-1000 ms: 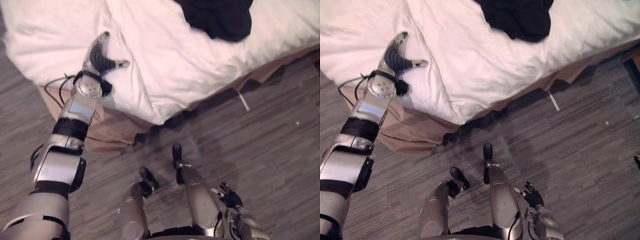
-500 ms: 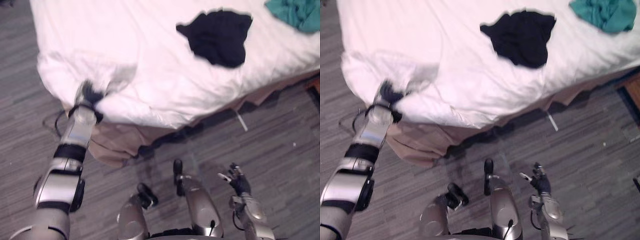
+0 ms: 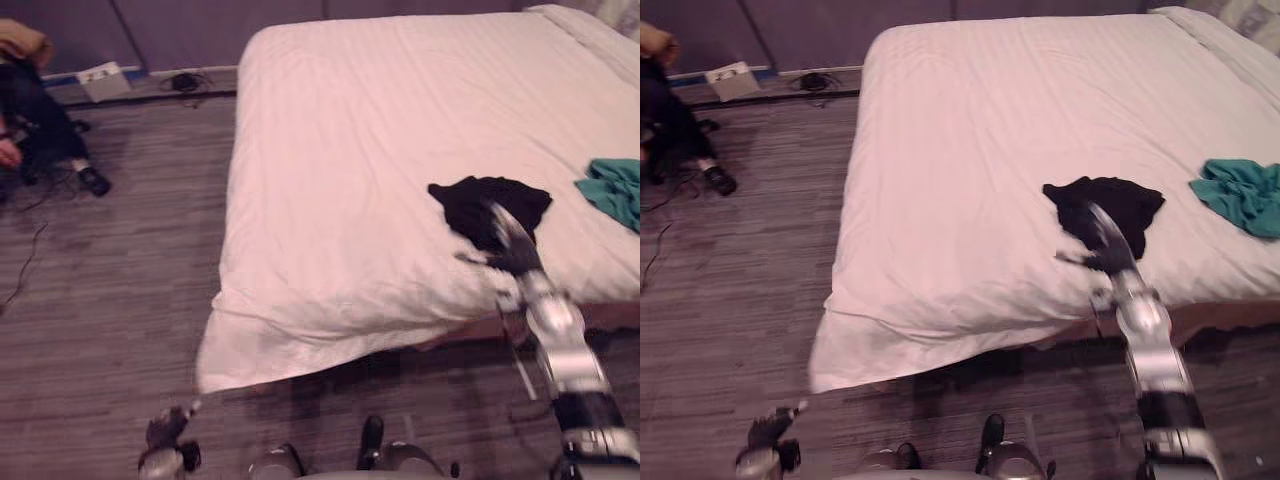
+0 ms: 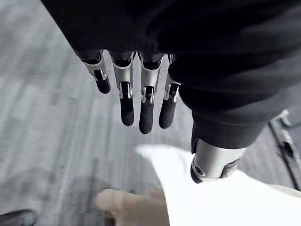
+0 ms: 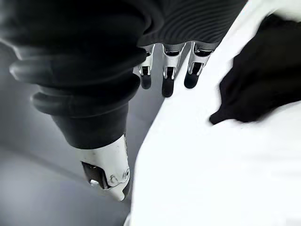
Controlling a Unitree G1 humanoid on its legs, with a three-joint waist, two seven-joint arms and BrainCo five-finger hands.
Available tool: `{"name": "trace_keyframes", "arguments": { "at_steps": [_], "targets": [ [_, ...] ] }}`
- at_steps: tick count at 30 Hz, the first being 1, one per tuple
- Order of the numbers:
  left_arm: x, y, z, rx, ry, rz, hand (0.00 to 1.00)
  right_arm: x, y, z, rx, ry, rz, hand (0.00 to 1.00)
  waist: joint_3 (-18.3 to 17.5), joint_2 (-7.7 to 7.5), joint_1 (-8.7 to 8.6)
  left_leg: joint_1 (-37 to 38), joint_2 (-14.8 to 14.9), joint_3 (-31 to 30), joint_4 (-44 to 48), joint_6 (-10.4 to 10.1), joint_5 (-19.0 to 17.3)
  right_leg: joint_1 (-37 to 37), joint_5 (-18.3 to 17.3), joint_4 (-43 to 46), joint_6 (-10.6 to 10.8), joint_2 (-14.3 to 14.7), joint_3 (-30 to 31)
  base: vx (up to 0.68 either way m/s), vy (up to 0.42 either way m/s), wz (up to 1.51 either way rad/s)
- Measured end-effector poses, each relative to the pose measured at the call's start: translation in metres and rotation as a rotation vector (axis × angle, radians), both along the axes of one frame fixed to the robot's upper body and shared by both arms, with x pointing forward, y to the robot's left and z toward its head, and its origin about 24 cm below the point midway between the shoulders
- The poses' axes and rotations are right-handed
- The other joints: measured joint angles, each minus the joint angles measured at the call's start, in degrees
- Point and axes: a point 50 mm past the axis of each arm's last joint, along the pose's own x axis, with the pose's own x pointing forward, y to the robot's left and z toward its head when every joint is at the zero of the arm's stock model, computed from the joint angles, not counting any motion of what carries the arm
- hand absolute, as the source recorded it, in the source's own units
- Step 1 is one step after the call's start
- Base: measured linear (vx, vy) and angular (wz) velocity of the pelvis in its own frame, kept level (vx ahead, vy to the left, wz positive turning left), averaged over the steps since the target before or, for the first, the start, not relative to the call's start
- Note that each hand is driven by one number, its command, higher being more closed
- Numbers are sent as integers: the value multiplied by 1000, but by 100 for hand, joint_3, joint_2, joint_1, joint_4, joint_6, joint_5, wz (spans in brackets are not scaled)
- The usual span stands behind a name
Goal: Tidy the bed and pick cloth on bed and put in laundry
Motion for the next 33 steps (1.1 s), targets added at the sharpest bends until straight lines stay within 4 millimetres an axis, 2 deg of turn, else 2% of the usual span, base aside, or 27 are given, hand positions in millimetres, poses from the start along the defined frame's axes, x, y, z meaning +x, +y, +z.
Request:
{"name": "trace_keyframes", "arguments": {
  "at_steps": [1,3,5,6,8,9,10,11,14,16,17,18,20,21,23,25,28,29,30,31,32,33],
  "targets": [
    [-6,-6,-4,-62,-4,18,0,8,9,13,-11,-18,48,100,3,-4,89,-32,-19,-61,0,10,20,15,36,-40,-20,-7,-50,-81,62,38],
    [-18,-22,-13,-203,-24,62,0,31,45,51,-27,-82,192,100,29,-29,331,-156,-64,-235,58,22,44,15,53,-43,-40,-27,-196,-83,72,36],
    [-18,-31,-16,-265,-38,49,0,45,78,83,-29,-116,297,100,125,-49,528,-359,-41,-341,205,24,42,-105,61,10,-53,-32,-258,-105,57,25],
    [-9,-35,-15,-287,-64,28,0,49,103,106,-25,-160,362,100,334,-47,605,-549,-16,-415,330,25,41,-259,59,112,-56,-48,-311,-183,60,20],
    [12,-38,-11,-299,-124,-13,0,50,133,135,-17,-223,435,100,669,-50,713,-900,17,-460,503,38,31,-615,18,371,-100,-101,-340,-199,54,14],
    [32,-40,-5,-295,-178,-41,0,47,156,155,-19,-264,484,100,962,-40,768,-1223,13,-486,608,73,60,-994,-19,623,-117,-182,-356,-221,59,13],
    [50,-44,1,-293,-224,-68,0,44,168,162,-22,-276,513,100,1153,-13,810,-1447,-7,-506,659,121,143,-1245,-20,773,-128,-245,-364,-235,72,22],
    [68,-48,7,-299,-270,-94,0,44,175,161,-19,-264,521,100,1258,22,821,-1704,-77,-572,695,159,226,-1513,-19,913,-133,-332,-412,-163,61,29],
    [114,-68,27,-324,-382,-192,0,54,179,146,27,-165,483,100,1437,176,822,-2424,-198,-705,865,295,361,-2320,-96,1505,-219,-637,-524,-90,74,35],
    [136,-83,37,-334,-413,-262,0,57,182,139,48,-116,456,100,1554,304,823,-2889,-287,-747,1105,344,367,-2851,-225,2003,-220,-848,-524,-82,89,27],
    [143,-92,40,-337,-419,-291,0,59,182,136,55,-97,440,100,1597,381,824,-3082,-330,-756,1199,384,354,-3079,-278,2198,-225,-950,-516,-81,94,26],
    [152,-107,45,-359,-431,-323,0,61,181,129,69,-58,406,100,1686,544,859,-3340,-382,-755,1354,448,313,-3382,-369,2491,-191,-1096,-478,-59,62,20],
    [155,-120,45,-392,-428,-322,0,66,181,110,89,15,366,100,1761,697,892,-3606,-404,-709,1525,515,261,-3706,-487,2809,-170,-1232,-419,-40,70,12],
    [155,-124,45,-405,-429,-314,0,65,183,105,113,14,361,100,1774,725,908,-3734,-406,-667,1615,554,227,-3884,-559,2987,-179,-1297,-373,-31,40,4],
    [153,-125,43,-409,-420,-291,0,64,192,107,160,6,370,100,1777,734,895,-3913,-399,-615,1759,545,160,-4152,-706,3257,-182,-1413,-319,-3,-11,-2],
    [154,-127,44,-412,-427,-293,0,69,189,103,171,16,355,100,1784,769,882,-3927,-365,-622,1841,542,130,-4177,-790,3353,-201,-1425,-312,-2,-41,0],
    [155,-130,46,-425,-454,-311,0,76,184,86,152,69,387,100,1770,791,839,-3820,-351,-637,1791,511,151,-4097,-852,3398,-219,-1429,-343,10,-60,3],
    [155,-131,46,-426,-462,-324,0,81,180,64,131,164,380,100,1769,789,793,-3724,-344,-633,1729,479,176,-4001,-853,3365,-220,-1419,-362,19,-55,4],
    [156,-132,48,-429,-481,-342,0,85,168,31,137,291,345,100,1768,788,775,-3551,-345,-603,1609,452,196,-3851,-864,3286,-238,-1413,-385,16,-43,5],
    [157,-132,49,-433,-493,-351,0,86,159,14,139,353,319,100,1766,788,765,-3454,-353,-584,1520,440,203,-3768,-869,3234,-245,-1411,-408,19,-36,8],
    [158,-131,50,-433,-509,-359,0,84,143,-15,142,457,262,100,1764,786,745,-3314,-373,-567,1361,406,227,-3636,-864,3127,-235,-1409,-455,40,-24,12],
    [159,-129,52,-435,-525,-373,0,74,113,-55,157,588,195,100,1763,785,710,-3082,-379,-507,1081,360,263,-3417,-837,2900,-194,-1372,-544,56,-26,12]
  ]
}}
